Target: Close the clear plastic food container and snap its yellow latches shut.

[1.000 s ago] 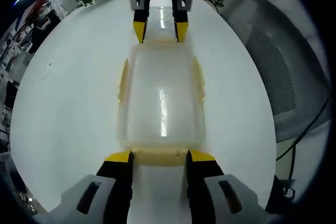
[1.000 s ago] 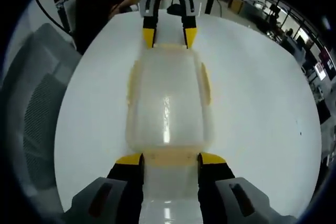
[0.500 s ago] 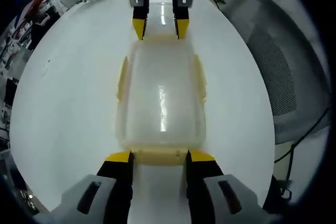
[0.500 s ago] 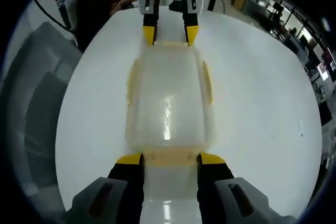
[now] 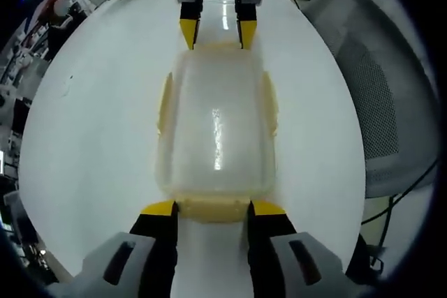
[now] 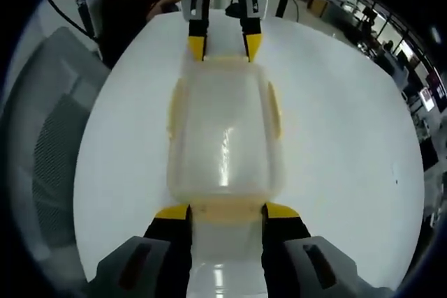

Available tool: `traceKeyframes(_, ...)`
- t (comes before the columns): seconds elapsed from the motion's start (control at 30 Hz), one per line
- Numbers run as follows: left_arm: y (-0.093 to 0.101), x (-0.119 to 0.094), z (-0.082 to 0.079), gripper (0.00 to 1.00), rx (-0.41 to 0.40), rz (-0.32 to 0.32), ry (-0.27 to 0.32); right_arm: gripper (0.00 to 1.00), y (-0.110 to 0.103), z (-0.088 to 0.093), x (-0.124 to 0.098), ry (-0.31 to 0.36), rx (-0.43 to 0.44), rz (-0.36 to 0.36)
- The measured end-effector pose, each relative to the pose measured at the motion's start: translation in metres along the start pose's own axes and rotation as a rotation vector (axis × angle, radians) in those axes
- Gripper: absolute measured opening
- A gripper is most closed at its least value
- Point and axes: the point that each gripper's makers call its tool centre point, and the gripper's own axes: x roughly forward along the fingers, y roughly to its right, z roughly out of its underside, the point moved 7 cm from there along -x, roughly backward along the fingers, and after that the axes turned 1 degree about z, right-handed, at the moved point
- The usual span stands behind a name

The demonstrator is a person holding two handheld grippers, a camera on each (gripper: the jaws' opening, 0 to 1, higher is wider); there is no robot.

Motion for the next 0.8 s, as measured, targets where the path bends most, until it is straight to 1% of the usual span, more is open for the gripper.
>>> traceKeyframes(0.07,-0.001,-0.004,0.0,0.37,-0.01,-0.003,0.002,0.37,0.001,-0.001,-0.003,0.003,-0.004,0.008)
traceKeyframes(0.23,0.002,-0.011,-0.005,0.37,0.008,-0.019,-0.008,0.37,-0.001,-0.003,-0.01,0.013,-0.008,0.006)
traceKeyframes(0.33,0.002,-0.015,-0.005,0.37,0.009,-0.021,-0.002,0.37,-0.001,-0.003,-0.013,0.025,-0.009,0.013)
traceKeyframes(0.57,0.001,-0.018,-0.008,0.37,0.013,-0.029,-0.011,0.37,0.0,-0.005,-0.019,0.032,-0.013,0.019)
traceKeyframes(0.8,0.0,-0.022,-0.013,0.37,0.015,-0.04,-0.005,0.37,0.002,-0.004,-0.026,0.034,-0.015,0.024)
